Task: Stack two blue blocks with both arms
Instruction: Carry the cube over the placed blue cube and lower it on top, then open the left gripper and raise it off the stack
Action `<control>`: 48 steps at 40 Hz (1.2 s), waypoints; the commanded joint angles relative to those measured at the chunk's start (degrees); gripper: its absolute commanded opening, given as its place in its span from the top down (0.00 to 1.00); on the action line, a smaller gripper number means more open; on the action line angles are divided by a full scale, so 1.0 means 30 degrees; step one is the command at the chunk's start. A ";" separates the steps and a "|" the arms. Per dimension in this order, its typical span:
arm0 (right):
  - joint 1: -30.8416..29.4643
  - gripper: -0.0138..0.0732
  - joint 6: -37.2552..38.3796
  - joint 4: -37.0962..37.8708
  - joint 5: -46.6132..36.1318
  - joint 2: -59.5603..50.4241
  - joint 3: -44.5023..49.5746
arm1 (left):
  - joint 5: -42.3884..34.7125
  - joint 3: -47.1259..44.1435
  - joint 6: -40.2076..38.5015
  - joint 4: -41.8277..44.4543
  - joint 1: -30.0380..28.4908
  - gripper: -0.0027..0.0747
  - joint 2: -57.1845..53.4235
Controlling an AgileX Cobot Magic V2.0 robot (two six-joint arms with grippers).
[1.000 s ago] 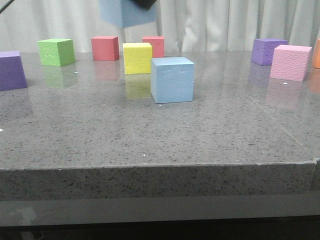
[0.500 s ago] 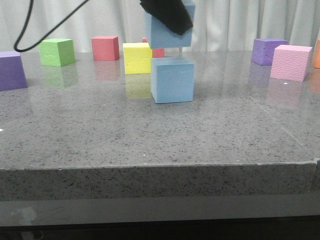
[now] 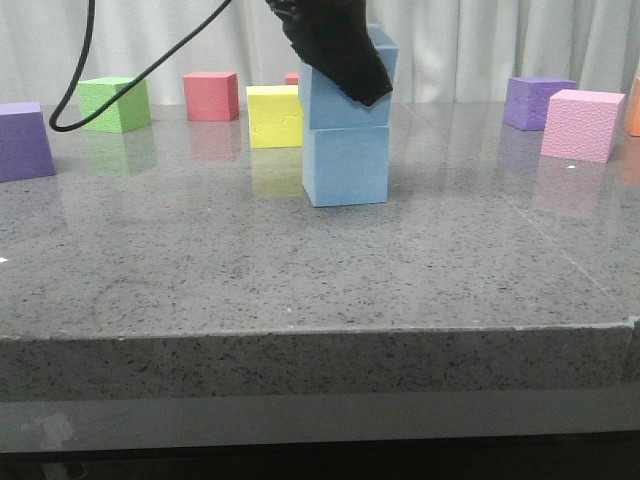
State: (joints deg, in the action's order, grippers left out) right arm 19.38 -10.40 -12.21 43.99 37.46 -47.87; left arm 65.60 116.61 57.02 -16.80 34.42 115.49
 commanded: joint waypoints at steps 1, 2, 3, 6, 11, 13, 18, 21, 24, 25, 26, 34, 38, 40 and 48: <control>-0.0098 0.11 -0.0137 -0.0168 -0.1287 -0.0025 -0.0489 | -0.0767 0.0603 0.0049 -0.0551 0.0109 0.28 -0.1005; -0.0098 0.11 -0.0137 -0.0168 -0.1287 -0.0025 -0.0489 | -0.0767 0.0603 0.0049 -0.0551 0.0109 0.27 -0.1005; -0.0098 0.11 -0.0137 -0.0168 -0.1287 -0.0025 -0.0489 | -0.0767 0.0603 0.0049 -0.0551 0.0109 0.27 -0.1005; -0.0098 0.11 -0.0137 -0.0168 -0.1287 -0.0025 -0.0489 | -0.0767 0.0603 0.0049 -0.0551 0.0109 0.27 -0.1005; -0.0098 0.11 -0.0137 -0.0168 -0.1287 -0.0025 -0.0489 | -0.0824 0.0638 -0.0028 -0.0877 0.0109 0.26 -0.1046; -0.0098 0.11 -0.0137 -0.0168 -0.1287 -0.0025 -0.0489 | -0.0914 0.0638 -0.0072 -0.0963 0.0109 0.24 -0.1093; -0.0098 0.11 -0.0137 -0.0168 -0.1287 -0.0025 -0.0489 | -0.1338 0.0638 -0.0642 -0.0921 0.0109 0.23 -0.1363; -0.0098 0.11 -0.0137 -0.0168 -0.1287 -0.0025 -0.0489 | -0.1338 0.0638 -0.0642 -0.1067 0.0109 0.23 -0.1503; -0.0098 0.11 -0.0137 -0.0168 -0.1287 -0.0025 -0.0489 | -0.1437 0.0638 -0.0898 -0.1112 0.0109 0.23 -0.1726; -0.0098 0.11 -0.0137 -0.0168 -0.1287 -0.0025 -0.0489 | -0.1587 0.0638 -0.1138 -0.1112 0.0109 0.23 -0.1823; -0.0098 0.11 -0.0137 -0.0168 -0.1287 -0.0025 -0.0489 | -0.1675 0.0638 -0.1309 -0.1112 0.0109 0.23 -0.1937; -0.0098 0.11 -0.0137 -0.0168 -0.1287 -0.0025 -0.0489 | -0.1639 0.0638 -0.3509 -0.1008 0.0109 0.23 -0.2903; -0.0098 0.11 -0.0137 -0.0168 -0.1287 -0.0025 -0.0489 | -0.1632 0.0638 -0.6459 -0.0967 0.0109 0.23 -0.3609; -0.0098 0.11 -0.0137 -0.0168 -0.1287 -0.0025 -0.0489 | -0.1632 0.0638 -0.7953 -0.0967 0.0070 0.23 -0.4000; -0.0098 0.11 -0.0137 -0.0168 -0.1287 -0.0025 -0.0489 | -0.0360 0.0638 -1.1870 0.0011 -0.0147 0.23 -0.5911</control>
State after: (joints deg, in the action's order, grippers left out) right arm 19.38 -10.40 -12.21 43.99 37.46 -47.87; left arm 64.57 116.61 26.26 -17.38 34.32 103.40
